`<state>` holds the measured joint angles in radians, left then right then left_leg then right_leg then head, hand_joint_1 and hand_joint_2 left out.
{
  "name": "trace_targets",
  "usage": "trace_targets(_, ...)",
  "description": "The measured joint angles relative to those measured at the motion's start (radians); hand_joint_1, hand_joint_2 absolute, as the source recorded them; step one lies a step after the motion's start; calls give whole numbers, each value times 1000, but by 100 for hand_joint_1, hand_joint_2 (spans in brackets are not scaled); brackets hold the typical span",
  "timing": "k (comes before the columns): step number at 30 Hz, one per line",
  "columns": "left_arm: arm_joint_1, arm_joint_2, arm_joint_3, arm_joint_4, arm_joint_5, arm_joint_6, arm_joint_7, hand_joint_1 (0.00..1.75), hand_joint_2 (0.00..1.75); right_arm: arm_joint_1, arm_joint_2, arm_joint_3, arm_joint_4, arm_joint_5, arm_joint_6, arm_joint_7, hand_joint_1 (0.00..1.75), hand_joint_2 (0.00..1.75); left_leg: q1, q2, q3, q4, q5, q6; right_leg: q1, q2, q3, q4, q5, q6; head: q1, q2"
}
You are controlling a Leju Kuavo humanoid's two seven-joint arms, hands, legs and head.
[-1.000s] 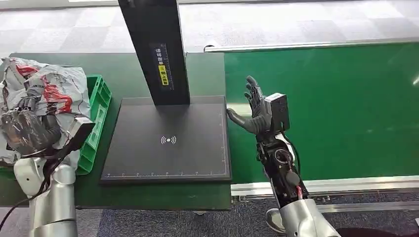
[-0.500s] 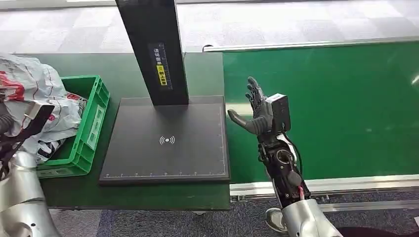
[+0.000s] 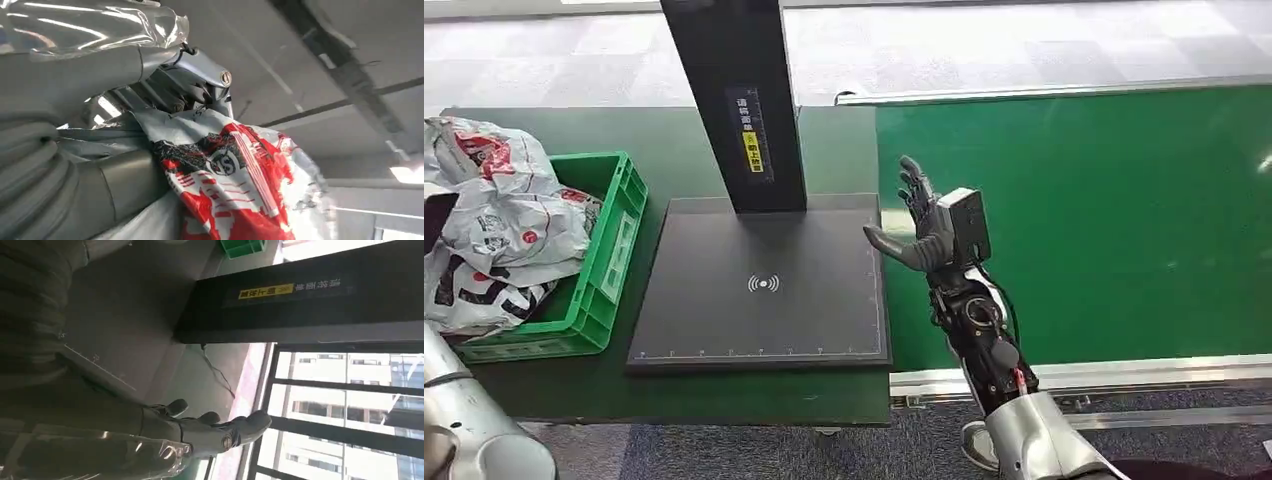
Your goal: Moved the parcel from conveyor to table for the left to box.
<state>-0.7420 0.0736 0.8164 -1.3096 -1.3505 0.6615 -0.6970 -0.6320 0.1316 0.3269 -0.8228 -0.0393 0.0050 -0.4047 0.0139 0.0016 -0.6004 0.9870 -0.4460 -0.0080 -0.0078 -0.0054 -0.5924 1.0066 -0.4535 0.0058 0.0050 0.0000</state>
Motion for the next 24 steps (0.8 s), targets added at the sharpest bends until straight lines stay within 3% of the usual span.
trace_targets(2, -27, 8, 4, 14, -32, 0, 23, 175, 175, 1, 0, 7, 2, -3, 0, 0, 0, 175, 0, 1, 1, 0, 0, 0, 0, 1, 0, 0, 0, 0, 0, 0)
trace_targets(5, -66, 38, -13, 112, -115, 0, 185, 175, 175, 3, 0, 10, 2, -4, 0, 3, 0, 175, 0, 1, 1, 0, 0, 0, 0, 1, -1, 0, 0, 0, 0, 0)
trace_targets(8, -116, 86, -95, 297, -194, -26, 461, 175, 175, 8, -5, 10, 2, -6, 6, 11, 0, 175, 0, 0, 1, 0, 0, 0, 0, 1, -1, 0, 0, 0, 0, 0)
trace_targets(10, -149, 151, -232, 447, -196, -100, 718, 175, 175, 12, -8, 10, -4, -10, 27, 23, 0, 175, 0, 1, 0, 0, 0, 0, 0, 1, -1, 0, 0, 0, 0, 0)
trace_targets(13, -173, 221, -382, 593, -196, -137, 916, 166, 175, 15, -8, 12, -6, -16, 65, 30, 0, 175, 0, 7, 1, 0, 0, -1, 0, 6, -1, 1, 1, -1, 1, 0)
trace_targets(14, -177, 244, -416, 628, -196, -141, 960, 148, 175, 15, -8, 14, -6, -14, 70, 33, 0, 175, 0, 9, 1, 0, 0, -1, 0, 8, -2, 1, 1, -1, 0, 0)
trace_targets(15, -179, 269, -451, 663, -196, -145, 993, 110, 175, 15, -8, 16, -6, -11, 70, 34, 0, 175, 0, 9, 1, 0, 0, -1, 0, 9, -2, 1, 1, -1, 1, 0)
trace_targets(16, -179, 289, -477, 691, -196, -146, 1015, 2, 175, 15, -8, 19, -6, -8, 71, 35, 0, 175, 0, 9, 1, 0, -1, -2, 0, 9, -3, 1, 1, -1, 0, 0)
trace_targets(24, -176, 394, -576, 821, -196, -155, 1058, 0, 175, 15, -8, 37, -6, -2, 80, 38, 0, 175, 0, 8, 0, 0, -1, -2, 0, 8, -3, 1, 0, -1, 0, 0)
